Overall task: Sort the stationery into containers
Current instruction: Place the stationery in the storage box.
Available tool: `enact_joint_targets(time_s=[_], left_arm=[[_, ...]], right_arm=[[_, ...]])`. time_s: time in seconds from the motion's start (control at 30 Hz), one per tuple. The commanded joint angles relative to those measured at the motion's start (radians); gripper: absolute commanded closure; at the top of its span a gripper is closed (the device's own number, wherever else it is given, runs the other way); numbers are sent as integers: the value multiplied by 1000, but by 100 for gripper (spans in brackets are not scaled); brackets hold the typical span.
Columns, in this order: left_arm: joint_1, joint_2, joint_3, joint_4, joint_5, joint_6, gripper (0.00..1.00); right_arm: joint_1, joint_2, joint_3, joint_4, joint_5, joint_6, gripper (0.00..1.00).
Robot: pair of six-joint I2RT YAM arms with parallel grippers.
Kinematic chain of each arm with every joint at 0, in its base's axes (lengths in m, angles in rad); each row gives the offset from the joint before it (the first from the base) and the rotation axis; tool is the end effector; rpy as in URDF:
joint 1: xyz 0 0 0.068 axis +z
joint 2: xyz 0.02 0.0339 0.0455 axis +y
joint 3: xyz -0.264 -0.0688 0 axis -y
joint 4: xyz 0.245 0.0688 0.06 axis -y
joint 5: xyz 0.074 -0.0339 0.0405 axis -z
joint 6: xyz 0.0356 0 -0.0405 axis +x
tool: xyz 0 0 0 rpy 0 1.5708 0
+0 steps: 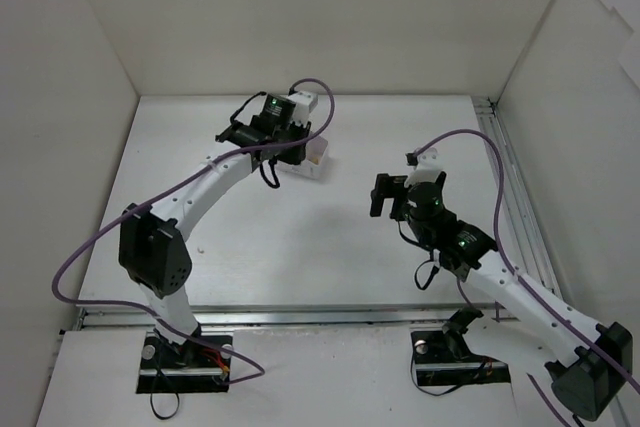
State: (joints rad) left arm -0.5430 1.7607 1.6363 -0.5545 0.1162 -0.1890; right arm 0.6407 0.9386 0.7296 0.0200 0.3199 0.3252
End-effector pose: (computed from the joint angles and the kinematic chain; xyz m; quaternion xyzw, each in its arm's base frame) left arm 0.3450 -0.2131 0.3332 0.1832 0.8822 -0.2030 0.3833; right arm 0.1847 0.1237 0.3141 -0.0193 0.7673 0.1834 0.6141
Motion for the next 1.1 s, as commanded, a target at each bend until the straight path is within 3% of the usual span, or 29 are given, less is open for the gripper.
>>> enact_joint_targets(time_s=[0.0, 0.23, 0.33, 0.57, 0.7, 0.77, 1.07], left_arm=[[2, 43, 141, 93, 42, 86, 100], [2, 272, 484, 35, 0, 126, 100], [2, 339, 565, 16, -7, 146, 97], [2, 394, 557, 53, -73, 120, 83], [2, 436, 576, 47, -88, 100, 83], [2, 457, 588, 41, -96, 94, 88], [2, 448, 553, 45, -104, 39, 87]], right_arm=[[-9, -67, -13, 9, 105, 18, 2], [-26, -106, -22, -58, 149, 0, 2], [-30, -101, -15, -98, 171, -12, 2], [-38, -165, -44, -184, 222, 40, 2], [-45, -216, -70, -189, 246, 61, 2], [-49, -236, -68, -198, 252, 54, 2], [-55, -238, -55, -213, 277, 41, 2]])
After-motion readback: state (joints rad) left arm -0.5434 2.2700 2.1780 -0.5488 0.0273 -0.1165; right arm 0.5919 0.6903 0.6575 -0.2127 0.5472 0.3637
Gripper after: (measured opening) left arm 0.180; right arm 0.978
